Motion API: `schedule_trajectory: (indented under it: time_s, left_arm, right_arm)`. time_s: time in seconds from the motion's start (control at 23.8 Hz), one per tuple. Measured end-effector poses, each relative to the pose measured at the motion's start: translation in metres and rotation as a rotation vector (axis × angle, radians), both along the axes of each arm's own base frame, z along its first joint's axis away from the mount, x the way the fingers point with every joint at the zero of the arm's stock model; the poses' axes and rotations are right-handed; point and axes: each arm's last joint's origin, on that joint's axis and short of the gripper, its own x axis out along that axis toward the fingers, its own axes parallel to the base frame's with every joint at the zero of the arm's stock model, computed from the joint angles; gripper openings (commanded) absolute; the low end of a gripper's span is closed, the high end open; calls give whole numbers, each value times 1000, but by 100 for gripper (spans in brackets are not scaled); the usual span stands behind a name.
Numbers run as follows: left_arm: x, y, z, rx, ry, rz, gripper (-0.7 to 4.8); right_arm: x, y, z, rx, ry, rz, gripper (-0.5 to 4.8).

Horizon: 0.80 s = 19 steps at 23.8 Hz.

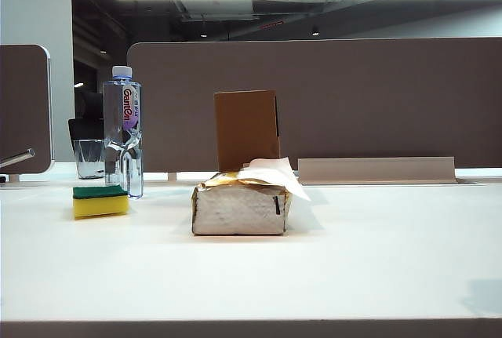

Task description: Move the sponge from right to left to wipe the table, avoiding obstacles on the table, and finally reaching the bottle of mineral water.

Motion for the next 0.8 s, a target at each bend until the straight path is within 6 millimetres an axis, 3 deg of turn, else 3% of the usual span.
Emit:
schedule_trajectory:
  time_s: [0.8]
  left_arm:
    - [0, 0, 2, 1, -19, 0, -5]
  right_arm:
    - [0, 0, 8, -28, -85, 0, -6]
